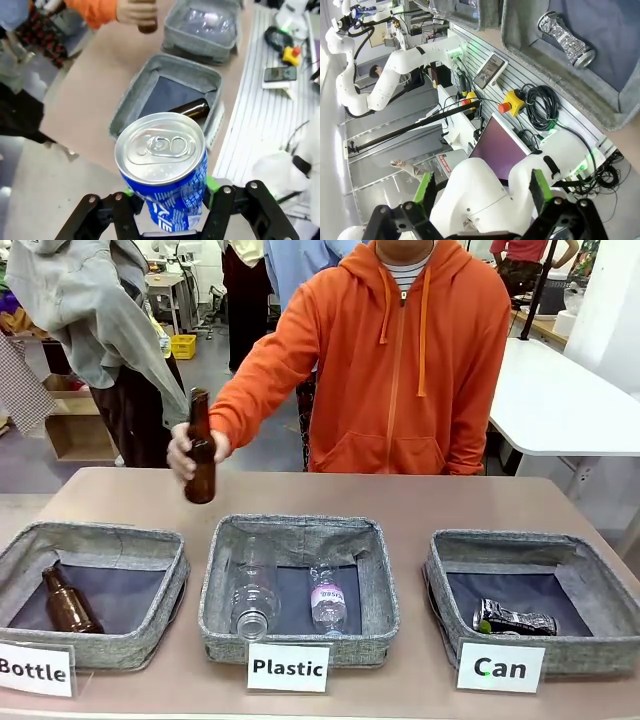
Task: Sort the can waste into the basket.
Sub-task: Pick up the can waste from the table and place it in the right Fabric basket.
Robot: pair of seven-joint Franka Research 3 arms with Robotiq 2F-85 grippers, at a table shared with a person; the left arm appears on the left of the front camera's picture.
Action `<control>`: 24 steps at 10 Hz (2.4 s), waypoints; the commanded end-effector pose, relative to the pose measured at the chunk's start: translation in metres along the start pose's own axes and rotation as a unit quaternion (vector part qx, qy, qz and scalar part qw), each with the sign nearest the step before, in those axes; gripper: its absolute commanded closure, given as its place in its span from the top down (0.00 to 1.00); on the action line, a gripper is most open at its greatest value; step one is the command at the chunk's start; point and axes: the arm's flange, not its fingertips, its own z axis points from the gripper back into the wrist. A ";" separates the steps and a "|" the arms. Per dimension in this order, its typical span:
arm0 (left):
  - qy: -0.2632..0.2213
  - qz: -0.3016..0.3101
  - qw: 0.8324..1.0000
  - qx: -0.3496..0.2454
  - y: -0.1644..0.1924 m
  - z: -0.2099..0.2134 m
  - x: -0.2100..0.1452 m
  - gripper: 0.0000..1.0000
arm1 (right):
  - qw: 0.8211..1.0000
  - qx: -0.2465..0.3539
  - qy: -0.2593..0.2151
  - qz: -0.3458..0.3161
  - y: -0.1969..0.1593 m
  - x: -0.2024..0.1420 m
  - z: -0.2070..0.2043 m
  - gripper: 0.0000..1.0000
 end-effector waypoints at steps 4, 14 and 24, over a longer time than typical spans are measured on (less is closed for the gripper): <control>-0.024 0.013 1.000 0.011 -0.007 -0.021 -0.010 0.44 | 1.000 0.000 -0.006 -0.002 0.006 0.002 0.004 1.00; 0.014 0.014 1.000 -0.008 0.015 -0.038 0.021 0.44 | 1.000 0.000 -0.006 -0.002 0.006 0.002 0.004 1.00; -0.014 -0.054 0.998 -0.024 0.007 -0.149 0.185 0.44 | 1.000 0.000 0.000 0.000 0.000 0.000 0.000 1.00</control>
